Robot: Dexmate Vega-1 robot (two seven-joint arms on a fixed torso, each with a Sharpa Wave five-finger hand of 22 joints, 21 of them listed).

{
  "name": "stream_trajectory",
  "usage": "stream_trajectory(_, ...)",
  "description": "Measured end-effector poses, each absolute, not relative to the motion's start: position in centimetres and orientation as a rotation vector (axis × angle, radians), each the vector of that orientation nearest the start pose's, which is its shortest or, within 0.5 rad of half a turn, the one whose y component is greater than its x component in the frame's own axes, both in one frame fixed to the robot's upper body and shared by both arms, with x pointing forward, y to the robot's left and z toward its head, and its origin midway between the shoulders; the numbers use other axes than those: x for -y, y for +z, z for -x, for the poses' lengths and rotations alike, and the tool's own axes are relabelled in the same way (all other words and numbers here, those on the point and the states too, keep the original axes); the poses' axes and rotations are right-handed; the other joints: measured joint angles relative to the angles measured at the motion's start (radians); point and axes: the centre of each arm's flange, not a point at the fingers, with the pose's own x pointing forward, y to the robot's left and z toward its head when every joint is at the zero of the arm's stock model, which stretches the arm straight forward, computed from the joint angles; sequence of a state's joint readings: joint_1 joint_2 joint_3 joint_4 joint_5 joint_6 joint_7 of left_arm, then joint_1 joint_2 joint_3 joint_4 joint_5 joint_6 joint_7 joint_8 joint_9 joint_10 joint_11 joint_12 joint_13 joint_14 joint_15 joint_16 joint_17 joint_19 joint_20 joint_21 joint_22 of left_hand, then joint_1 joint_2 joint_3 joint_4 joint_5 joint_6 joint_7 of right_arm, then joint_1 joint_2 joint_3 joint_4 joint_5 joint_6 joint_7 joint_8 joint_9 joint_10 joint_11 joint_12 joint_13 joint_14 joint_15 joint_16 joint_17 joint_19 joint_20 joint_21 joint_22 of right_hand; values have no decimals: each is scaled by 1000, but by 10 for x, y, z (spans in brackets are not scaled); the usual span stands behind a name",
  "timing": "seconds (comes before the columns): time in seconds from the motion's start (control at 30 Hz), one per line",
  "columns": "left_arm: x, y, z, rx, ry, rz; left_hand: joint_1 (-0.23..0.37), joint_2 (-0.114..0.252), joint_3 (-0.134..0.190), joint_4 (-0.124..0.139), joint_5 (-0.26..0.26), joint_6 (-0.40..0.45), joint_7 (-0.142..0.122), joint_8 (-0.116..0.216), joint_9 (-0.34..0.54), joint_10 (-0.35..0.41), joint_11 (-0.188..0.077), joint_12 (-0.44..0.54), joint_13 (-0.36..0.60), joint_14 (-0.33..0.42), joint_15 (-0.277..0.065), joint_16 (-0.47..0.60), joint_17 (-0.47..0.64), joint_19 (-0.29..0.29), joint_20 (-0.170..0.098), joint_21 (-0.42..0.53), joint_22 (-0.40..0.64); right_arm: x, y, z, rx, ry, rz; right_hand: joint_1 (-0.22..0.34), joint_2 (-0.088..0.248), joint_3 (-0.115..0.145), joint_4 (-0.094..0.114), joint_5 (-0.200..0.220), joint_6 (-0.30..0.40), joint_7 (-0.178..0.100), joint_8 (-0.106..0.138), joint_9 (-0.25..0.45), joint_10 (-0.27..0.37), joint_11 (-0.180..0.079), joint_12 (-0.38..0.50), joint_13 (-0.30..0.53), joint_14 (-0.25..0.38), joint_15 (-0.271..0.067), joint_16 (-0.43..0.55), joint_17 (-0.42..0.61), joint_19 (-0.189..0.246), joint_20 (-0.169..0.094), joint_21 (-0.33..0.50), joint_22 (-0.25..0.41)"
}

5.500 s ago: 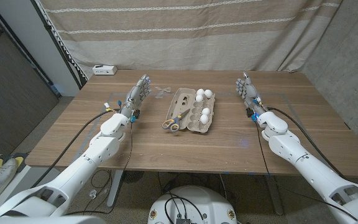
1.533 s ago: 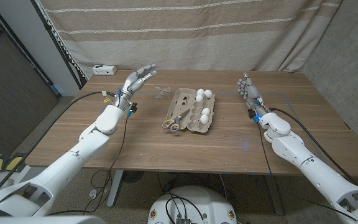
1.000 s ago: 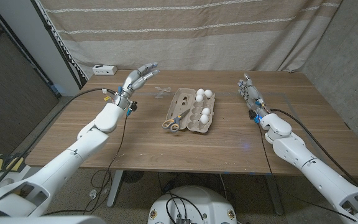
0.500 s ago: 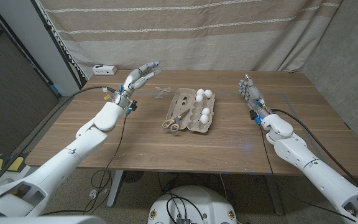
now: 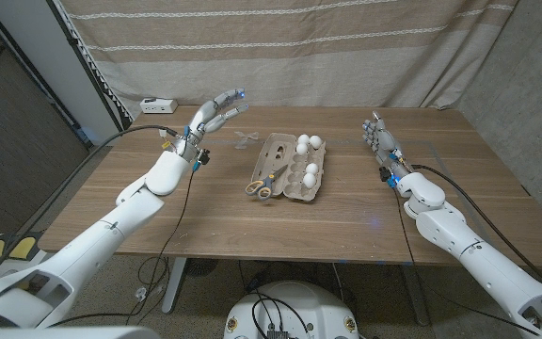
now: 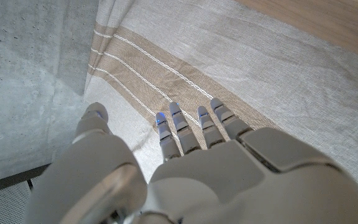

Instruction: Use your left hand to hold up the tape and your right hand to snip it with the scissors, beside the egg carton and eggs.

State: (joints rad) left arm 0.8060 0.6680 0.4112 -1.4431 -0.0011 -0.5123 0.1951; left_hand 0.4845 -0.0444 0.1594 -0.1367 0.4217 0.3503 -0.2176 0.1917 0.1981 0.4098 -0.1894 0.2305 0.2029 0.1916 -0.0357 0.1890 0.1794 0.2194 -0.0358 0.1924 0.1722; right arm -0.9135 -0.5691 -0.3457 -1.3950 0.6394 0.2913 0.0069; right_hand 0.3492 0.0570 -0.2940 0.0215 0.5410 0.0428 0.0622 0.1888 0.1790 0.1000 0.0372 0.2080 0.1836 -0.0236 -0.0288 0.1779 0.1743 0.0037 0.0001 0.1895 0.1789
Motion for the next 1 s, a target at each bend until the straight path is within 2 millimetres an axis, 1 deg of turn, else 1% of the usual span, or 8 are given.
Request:
stream_trajectory(0.3, -266, 55, -587, 1034, -110, -711, 5, -5, 0, 0, 5, 11, 0, 8, 0, 0, 0, 0, 0, 0, 0, 0, 0, 0, 0, 0, 0, 303, -34, -634, 614, 191, -8, 0, 0, 0, 0, 0, 0, 0, 4, 0, 0, 0, 0, 0, 0, 0, 0, 0, 0, 0, 0, 0)
stream_trajectory(0.4, -264, 59, -587, 1044, -119, -742, 5, -5, 1, -1, 5, 22, 0, 9, 0, 0, 0, 0, 0, 0, 0, 0, 0, 0, 0, 0, 0, 304, -35, -635, 617, 188, -10, 0, 0, 0, 0, 0, 5, -5, 4, 0, 0, 0, 0, 0, 0, 0, 0, 0, 0, 0, 0, 0)
stream_trajectory(0.5, -262, 63, -586, 1053, -128, -766, 29, 18, 21, -12, 13, 53, 1, 23, 5, 0, 0, 0, 3, 0, 0, 0, 0, 0, 0, 0, 0, 304, -35, -636, 619, 187, -12, 0, 0, 0, 0, 0, 5, -5, 4, 0, 0, 0, 0, 0, 0, 0, 0, 0, 0, 0, 0, 0)
stream_trajectory(0.53, -261, 64, -586, 1056, -135, -783, 38, 21, 25, -15, 16, 57, 0, 23, 5, -4, -4, -3, 4, 0, 0, 0, 0, 0, 0, 0, 0, 304, -35, -636, 621, 187, -11, 0, 0, 0, 0, 0, 5, -5, 4, 0, 0, 0, 0, 0, 0, 0, 0, 0, 0, 0, 0, 0)
stream_trajectory(0.63, -260, 65, -586, 1062, -146, -805, 47, 28, 31, -14, 16, 57, 0, 23, 5, -13, -2, -7, 4, 0, 0, 0, 0, 0, 0, 0, 0, 303, -34, -637, 622, 188, -11, 0, 0, 0, 0, 0, 5, -5, 4, 0, 0, 0, 0, 0, 0, 0, 0, 0, 0, 0, 0, 0)
stream_trajectory(0.7, -259, 67, -586, 1067, -150, -822, 51, 24, 34, -17, 16, 57, 0, 23, 5, -13, -2, -7, 4, 0, 0, 0, 0, 0, 0, 0, 0, 302, -34, -638, 622, 190, -11, 3, 3, 4, -4, 0, 5, -5, 4, 0, 0, 0, 0, 0, 0, 0, 0, 0, 0, 0, 0, 0)
stream_trajectory(0.83, -258, 71, -585, 1079, -158, -865, 50, 24, 35, -18, 16, 57, 0, 23, 5, -16, -5, -7, 4, 0, 0, 0, 0, 0, 0, 0, 0, 301, -33, -639, 629, 194, -13, 5, 5, 4, -4, 0, 5, -5, 4, 0, 0, 0, 0, 0, 0, 0, 0, 0, 0, 0, 0, 0)
stream_trajectory(1.0, -256, 69, -585, 1082, -161, -896, 56, 19, 35, -18, 16, 53, 3, 23, 5, -16, -5, -7, 4, 0, 0, 0, 0, 0, 0, 0, 0, 302, -35, -640, 626, 191, -14, 5, 5, 4, -4, 0, 5, -5, 4, 0, 4, -4, 0, 0, 0, 0, 0, 0, 0, 0, 0, 0)
